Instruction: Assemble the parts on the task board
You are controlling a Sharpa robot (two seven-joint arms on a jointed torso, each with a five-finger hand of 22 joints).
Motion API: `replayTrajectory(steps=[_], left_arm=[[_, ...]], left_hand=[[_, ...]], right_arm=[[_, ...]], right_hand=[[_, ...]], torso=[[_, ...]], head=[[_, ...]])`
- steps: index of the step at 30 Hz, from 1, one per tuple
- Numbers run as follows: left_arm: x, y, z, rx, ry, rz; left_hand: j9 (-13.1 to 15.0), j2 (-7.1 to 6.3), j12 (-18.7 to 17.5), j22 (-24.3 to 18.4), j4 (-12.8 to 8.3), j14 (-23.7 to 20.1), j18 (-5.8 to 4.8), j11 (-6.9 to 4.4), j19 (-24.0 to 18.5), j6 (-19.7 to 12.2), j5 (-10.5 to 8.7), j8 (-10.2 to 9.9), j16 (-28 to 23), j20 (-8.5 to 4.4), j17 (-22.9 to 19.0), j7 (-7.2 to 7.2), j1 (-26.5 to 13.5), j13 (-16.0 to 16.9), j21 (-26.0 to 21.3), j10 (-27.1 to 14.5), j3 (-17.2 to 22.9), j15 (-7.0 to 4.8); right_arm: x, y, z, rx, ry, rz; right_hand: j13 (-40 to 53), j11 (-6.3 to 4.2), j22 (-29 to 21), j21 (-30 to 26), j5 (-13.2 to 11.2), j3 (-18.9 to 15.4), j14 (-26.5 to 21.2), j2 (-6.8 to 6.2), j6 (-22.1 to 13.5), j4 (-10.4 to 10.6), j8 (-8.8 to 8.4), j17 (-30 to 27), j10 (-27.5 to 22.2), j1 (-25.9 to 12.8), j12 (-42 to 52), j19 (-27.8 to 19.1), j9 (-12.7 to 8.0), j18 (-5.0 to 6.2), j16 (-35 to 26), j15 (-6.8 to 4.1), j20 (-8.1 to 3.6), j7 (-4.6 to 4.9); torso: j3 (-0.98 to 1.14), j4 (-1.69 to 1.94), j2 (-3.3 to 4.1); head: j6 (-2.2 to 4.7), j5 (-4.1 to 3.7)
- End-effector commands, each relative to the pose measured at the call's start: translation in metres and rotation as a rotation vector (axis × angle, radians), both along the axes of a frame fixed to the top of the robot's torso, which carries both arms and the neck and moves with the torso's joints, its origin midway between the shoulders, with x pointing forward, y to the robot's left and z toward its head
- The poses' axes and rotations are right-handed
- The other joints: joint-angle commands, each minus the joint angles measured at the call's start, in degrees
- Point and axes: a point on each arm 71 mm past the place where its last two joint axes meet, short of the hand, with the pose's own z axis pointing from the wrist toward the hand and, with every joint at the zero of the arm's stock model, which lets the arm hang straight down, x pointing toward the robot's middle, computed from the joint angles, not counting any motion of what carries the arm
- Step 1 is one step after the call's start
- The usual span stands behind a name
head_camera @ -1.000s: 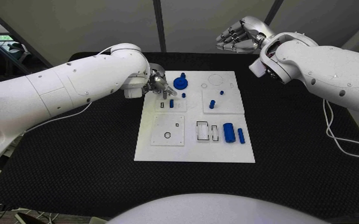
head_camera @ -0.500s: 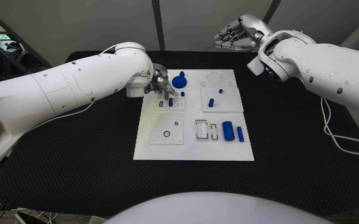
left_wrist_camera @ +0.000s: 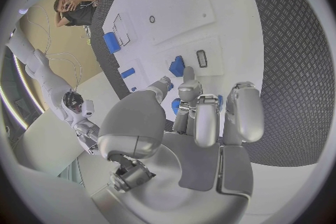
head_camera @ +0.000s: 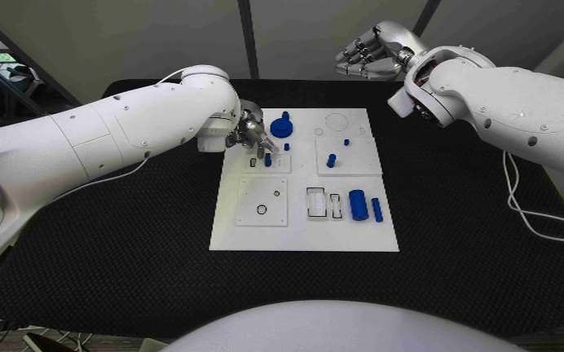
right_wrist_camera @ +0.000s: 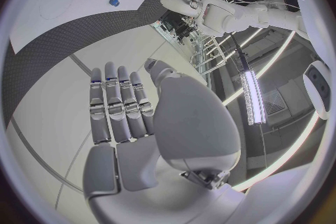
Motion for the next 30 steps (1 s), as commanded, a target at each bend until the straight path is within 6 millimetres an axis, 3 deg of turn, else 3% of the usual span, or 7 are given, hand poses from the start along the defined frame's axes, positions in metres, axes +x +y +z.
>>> replayTrajectory(steps=[1,30], left_arm=[[-0.0004,0.0002,-0.0002,0.009,0.015,-0.011],[0.0005,-0.0040,-0.0049,0.018,0.054,-0.021]], left_hand=[[0.2,0.09,0.2,2.1,-0.4,4.7,-0.17,-0.42,0.0,0.5,0.33,0.4,0.3,-0.32,11.0,-0.09,0.8,0.0,0.3,0.2,0.0,-0.48],[1.1,0.21,0.0,2.2,-2.0,4.7,-0.17,-0.78,0.0,0.4,0.40,1.2,0.3,-0.65,11.0,-0.47,2.5,-0.1,0.2,0.3,1.5,-0.79]], right_arm=[[0.0001,0.0006,0.0013,0.000,-0.002,0.005],[-0.0004,0.0015,0.0013,0.000,0.000,0.009]], right_hand=[[0.0,0.09,0.0,-0.3,0.2,0.1,-0.5,0.06,0.1,-0.3,-0.30,-0.1,-0.2,-0.4,0.1,0.3,0.1,0.38,0.0,0.11,0.10,0.31],[0.0,0.09,0.0,-0.4,0.3,0.1,-0.5,0.18,0.2,-0.2,-0.29,-0.1,-0.2,-0.6,0.1,0.3,0.1,0.37,0.0,0.09,0.12,0.31]], torso=[[0.00,-0.01,0.01],[-0.01,0.00,0.00]], head=[[-0.05,0.03],[-0.55,-0.13]])
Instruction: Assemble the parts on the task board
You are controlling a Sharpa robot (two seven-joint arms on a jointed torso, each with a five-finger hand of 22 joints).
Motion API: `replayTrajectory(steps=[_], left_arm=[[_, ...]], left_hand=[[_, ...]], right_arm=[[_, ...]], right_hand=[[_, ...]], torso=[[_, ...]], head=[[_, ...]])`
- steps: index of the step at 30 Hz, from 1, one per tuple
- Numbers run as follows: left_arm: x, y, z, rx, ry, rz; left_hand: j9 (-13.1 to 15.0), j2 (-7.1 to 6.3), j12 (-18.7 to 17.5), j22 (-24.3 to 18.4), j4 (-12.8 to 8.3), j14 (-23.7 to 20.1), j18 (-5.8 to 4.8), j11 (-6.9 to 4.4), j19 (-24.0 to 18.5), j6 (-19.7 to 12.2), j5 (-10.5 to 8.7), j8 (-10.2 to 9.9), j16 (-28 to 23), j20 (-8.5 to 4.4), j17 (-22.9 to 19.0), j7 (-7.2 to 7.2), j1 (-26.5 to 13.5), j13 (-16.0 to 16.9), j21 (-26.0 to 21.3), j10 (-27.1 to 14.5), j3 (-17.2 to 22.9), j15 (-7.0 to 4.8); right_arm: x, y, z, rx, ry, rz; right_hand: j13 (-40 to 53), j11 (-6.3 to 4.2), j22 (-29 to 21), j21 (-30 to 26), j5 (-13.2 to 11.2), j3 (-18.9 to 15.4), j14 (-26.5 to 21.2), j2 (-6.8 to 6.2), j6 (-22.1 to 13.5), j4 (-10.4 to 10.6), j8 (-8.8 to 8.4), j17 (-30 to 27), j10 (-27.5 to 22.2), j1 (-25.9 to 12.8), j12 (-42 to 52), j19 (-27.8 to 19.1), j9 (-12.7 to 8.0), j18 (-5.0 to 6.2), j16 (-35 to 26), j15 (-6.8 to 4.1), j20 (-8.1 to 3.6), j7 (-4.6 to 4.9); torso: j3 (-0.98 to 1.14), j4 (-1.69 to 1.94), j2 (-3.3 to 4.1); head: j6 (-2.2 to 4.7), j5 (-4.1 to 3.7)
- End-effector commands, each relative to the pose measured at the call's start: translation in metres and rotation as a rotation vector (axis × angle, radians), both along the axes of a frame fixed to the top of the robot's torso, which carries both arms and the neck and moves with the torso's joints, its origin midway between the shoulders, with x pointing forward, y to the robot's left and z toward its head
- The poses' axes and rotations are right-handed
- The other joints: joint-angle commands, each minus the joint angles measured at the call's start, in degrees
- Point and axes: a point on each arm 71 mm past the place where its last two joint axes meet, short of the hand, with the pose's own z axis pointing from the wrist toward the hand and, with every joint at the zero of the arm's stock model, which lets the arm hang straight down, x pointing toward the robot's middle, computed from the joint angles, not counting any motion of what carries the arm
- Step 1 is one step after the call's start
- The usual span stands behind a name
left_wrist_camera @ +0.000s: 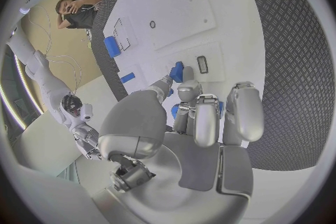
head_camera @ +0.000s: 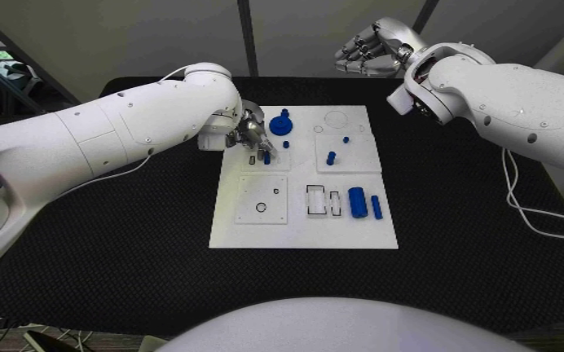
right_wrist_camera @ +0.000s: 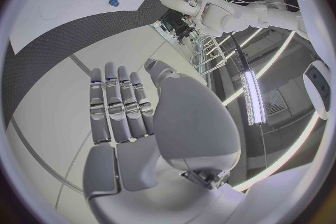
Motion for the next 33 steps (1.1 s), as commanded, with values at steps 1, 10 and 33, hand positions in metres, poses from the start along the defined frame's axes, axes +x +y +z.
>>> replayTrajectory(steps=[1,10,33], left_arm=[[0.0003,-0.0001,0.0000,-0.004,0.012,0.003],[0.0029,0.0006,-0.0002,-0.018,0.011,0.022],[0.0018,0.0035,-0.0020,-0.086,0.073,0.055]], left_hand=[[0.2,0.31,-0.1,2.2,-0.3,4.8,-0.16,-0.38,0.0,0.2,0.41,0.3,0.3,-0.32,11.0,-0.29,1.0,-0.2,0.2,-0.2,0.5,-0.52],[0.5,1.12,-0.3,2.3,-1.2,4.8,-0.16,-0.49,0.0,-0.3,0.45,0.4,0.3,-0.44,11.0,-0.37,2.0,-0.3,0.1,-0.2,2.3,-0.62],[2.3,-0.21,-2.1,2.6,-8.7,4.8,-0.16,-0.63,0.0,-1.7,1.34,1.3,0.3,-0.69,10.9,-0.42,6.0,-1.9,-0.1,-0.6,14.5,-0.78]], right_arm=[[-0.0002,0.0008,0.0013,0.000,-0.001,0.007],[-0.0002,0.0009,0.0012,0.000,0.000,0.008],[0.0003,0.0012,0.0005,-0.003,0.007,0.011]], right_hand=[[0.0,0.09,0.0,-0.2,0.3,0.1,-0.5,-0.04,0.2,-0.2,-0.29,-0.1,-0.2,-0.4,0.1,0.3,0.1,0.37,0.0,0.09,0.12,0.31],[0.0,0.09,0.0,-0.2,0.3,0.1,-0.5,-0.04,0.2,-0.2,-0.29,-0.1,-0.2,-0.4,0.1,0.3,0.1,0.37,0.0,0.09,0.12,0.31],[0.1,0.06,0.0,-0.3,0.3,0.1,-0.4,0.03,0.2,-0.2,-0.28,-0.2,-0.1,-0.6,0.1,0.4,0.1,0.36,0.0,0.08,0.14,0.28]], torso=[[0.03,0.03,-0.03],[0.00,0.00,-0.02],[0.01,0.11,-0.06]], head=[[-0.05,0.02],[-0.10,-0.01],[-0.39,-0.08]])
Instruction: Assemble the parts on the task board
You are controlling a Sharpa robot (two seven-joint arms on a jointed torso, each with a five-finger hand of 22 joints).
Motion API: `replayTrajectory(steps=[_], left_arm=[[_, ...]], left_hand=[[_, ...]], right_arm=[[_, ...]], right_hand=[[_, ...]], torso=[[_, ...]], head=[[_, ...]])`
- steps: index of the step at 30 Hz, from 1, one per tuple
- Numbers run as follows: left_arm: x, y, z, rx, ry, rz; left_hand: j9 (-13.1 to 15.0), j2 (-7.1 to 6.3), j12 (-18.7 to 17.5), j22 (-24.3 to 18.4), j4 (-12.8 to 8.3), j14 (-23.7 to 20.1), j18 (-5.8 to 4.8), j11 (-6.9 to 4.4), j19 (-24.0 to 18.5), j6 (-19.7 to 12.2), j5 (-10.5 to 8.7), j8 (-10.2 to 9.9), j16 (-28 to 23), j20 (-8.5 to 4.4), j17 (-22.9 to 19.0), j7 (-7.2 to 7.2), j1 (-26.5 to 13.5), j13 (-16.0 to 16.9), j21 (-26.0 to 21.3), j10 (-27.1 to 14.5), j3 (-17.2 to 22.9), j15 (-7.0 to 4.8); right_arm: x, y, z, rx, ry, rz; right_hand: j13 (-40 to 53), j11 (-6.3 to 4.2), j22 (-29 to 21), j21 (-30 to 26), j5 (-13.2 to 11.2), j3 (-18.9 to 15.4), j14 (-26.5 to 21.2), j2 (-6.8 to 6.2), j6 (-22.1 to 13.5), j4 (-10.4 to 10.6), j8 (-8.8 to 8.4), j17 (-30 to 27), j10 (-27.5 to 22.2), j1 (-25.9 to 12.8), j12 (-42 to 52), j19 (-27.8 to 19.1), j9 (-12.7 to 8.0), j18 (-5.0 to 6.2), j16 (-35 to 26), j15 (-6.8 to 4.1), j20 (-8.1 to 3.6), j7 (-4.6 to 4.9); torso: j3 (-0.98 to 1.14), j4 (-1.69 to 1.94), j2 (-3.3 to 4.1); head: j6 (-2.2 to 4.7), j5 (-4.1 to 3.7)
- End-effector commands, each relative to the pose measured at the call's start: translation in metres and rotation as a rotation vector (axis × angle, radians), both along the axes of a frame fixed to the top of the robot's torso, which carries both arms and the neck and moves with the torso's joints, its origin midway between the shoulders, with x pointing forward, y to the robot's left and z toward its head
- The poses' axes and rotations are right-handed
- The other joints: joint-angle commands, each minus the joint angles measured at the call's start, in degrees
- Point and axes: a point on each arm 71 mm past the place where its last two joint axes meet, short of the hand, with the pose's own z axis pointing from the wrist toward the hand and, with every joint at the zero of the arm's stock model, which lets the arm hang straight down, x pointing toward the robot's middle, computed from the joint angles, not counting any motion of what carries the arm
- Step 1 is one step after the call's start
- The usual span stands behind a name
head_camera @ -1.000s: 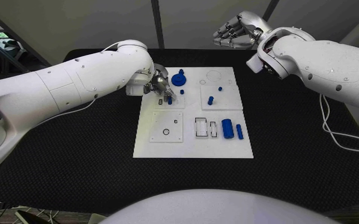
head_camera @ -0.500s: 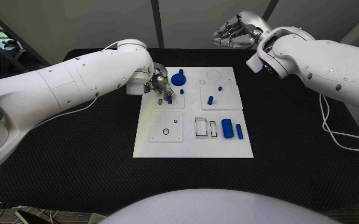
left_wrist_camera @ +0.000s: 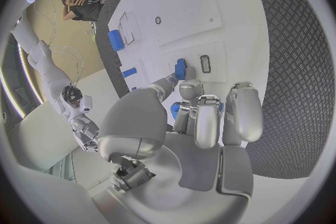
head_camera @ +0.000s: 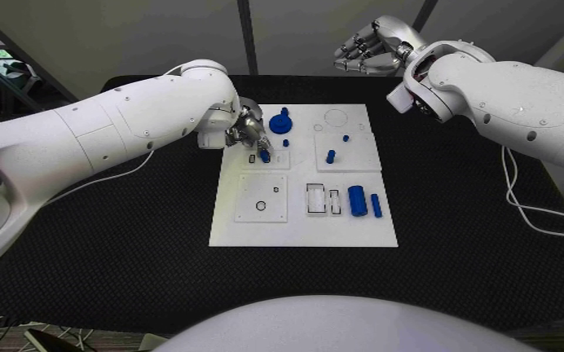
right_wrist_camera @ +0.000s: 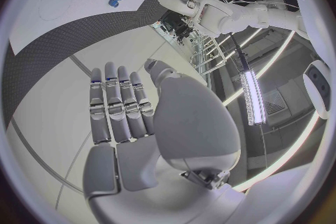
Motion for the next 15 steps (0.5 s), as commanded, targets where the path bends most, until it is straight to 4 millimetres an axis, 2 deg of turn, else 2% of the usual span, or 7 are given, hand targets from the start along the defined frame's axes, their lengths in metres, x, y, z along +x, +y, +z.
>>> replayTrajectory(steps=[1,15], left_arm=[[-0.0023,-0.0006,-0.0007,-0.035,0.037,0.009],[-0.0039,0.0039,0.0018,-0.085,0.013,0.054]], left_hand=[[0.3,-0.69,-0.4,2.6,-3.6,4.7,-0.16,-0.18,-0.1,-0.4,0.11,0.5,0.3,-0.16,10.9,-0.02,-0.4,-0.1,-0.2,0.3,4.7,-0.31],[1.3,-1.21,-0.7,2.9,-5.4,4.7,-0.17,-0.23,0.0,-0.7,0.25,1.2,0.3,-0.18,10.9,0.00,-0.5,-0.4,-0.2,0.7,8.5,-0.32]], right_arm=[[0.0001,0.0010,0.0009,-0.002,0.003,0.009],[0.0005,0.0008,0.0007,-0.002,0.003,0.009]], right_hand=[[0.1,0.06,0.0,-0.3,0.3,0.1,-0.4,0.03,0.2,-0.2,-0.28,-0.1,-0.1,-0.6,0.1,0.4,0.1,0.36,0.0,0.08,0.14,0.28],[0.1,0.06,0.0,-0.3,0.3,0.1,-0.4,0.03,0.2,-0.2,-0.28,-0.1,-0.1,-0.6,0.1,0.4,0.1,0.36,0.0,0.08,0.14,0.28]], torso=[[0.00,0.06,-0.01],[0.01,0.00,0.04]], head=[[-0.04,0.01],[0.00,0.16]])
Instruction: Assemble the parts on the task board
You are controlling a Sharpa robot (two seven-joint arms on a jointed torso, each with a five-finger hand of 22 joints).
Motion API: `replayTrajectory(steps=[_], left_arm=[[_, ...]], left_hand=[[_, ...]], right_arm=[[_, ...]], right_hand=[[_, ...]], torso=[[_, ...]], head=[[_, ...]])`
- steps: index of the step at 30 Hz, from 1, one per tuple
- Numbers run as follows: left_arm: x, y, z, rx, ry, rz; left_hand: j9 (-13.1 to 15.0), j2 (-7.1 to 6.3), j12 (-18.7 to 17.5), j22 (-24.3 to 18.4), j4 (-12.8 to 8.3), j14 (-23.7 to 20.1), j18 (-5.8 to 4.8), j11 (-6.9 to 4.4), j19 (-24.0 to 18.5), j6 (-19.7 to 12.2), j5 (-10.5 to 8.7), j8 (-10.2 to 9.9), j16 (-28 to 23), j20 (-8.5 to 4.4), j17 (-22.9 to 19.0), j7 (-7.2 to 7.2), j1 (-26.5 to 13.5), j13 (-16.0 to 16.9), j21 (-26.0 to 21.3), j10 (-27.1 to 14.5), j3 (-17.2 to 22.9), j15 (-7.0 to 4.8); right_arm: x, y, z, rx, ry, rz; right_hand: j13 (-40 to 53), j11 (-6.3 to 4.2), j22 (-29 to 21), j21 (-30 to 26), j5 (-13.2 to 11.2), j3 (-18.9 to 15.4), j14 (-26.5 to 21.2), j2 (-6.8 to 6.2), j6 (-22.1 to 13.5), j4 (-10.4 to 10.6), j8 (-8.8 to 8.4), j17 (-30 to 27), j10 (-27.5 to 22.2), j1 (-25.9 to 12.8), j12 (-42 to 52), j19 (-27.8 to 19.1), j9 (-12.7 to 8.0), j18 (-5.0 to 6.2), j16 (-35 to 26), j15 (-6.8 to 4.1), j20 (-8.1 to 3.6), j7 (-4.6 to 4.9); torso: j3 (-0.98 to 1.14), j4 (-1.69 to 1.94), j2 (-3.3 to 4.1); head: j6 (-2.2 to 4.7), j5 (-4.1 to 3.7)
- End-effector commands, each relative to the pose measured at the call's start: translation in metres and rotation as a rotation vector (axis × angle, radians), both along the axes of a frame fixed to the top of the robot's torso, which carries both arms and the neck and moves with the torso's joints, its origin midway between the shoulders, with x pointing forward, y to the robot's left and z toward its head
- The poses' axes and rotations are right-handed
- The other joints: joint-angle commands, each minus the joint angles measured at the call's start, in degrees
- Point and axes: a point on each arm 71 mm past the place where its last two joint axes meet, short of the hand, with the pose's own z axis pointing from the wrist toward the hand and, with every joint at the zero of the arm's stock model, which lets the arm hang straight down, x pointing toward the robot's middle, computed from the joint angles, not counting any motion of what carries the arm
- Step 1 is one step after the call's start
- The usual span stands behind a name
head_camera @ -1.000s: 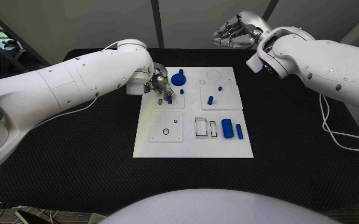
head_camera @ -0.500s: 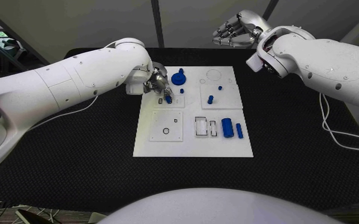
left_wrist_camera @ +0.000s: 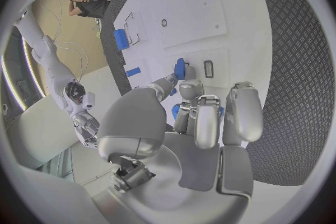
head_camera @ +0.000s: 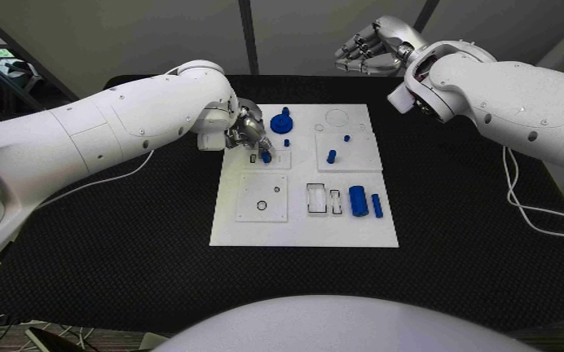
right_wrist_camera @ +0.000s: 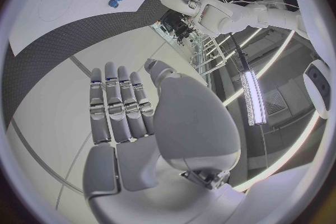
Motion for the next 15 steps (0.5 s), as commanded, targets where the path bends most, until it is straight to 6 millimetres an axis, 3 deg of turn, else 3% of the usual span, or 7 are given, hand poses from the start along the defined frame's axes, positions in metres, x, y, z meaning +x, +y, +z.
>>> replayTrajectory(steps=[1,15], left_arm=[[0.000,0.001,0.003,-0.050,-0.022,0.046],[-0.012,0.020,0.012,-0.177,-0.226,0.208]], left_hand=[[0.3,-0.57,-0.4,2.9,-6.5,4.6,-0.18,-0.08,0.0,-0.3,0.36,0.4,0.3,-0.18,10.9,0.00,0.3,0.0,-0.2,0.4,7.1,-0.37],[1.9,-2.23,0.6,3.9,-7.4,4.7,-0.40,-0.29,0.6,-0.2,1.61,2.1,0.4,-0.30,11.0,-0.17,-0.3,0.8,0.7,1.8,10.8,-0.54]], right_arm=[[0.000,0.000,0.001,-0.001,-0.001,0.007],[0.000,-0.004,0.001,-0.002,-0.003,-0.001]], right_hand=[[0.1,0.06,0.0,-0.3,0.3,0.1,-0.4,0.03,0.2,-0.2,-0.28,-0.1,-0.1,-0.6,0.1,0.4,0.1,0.36,0.0,0.08,0.14,0.28],[0.1,0.04,0.0,-0.4,0.3,0.1,-0.4,0.07,0.3,-0.1,-0.28,-0.1,-0.1,-0.8,0.2,0.4,0.1,0.36,0.1,0.06,0.15,0.26]], torso=[[0.01,-0.03,0.06],[0.10,0.16,-0.07]], head=[[0.03,-0.02],[-0.07,0.11]])
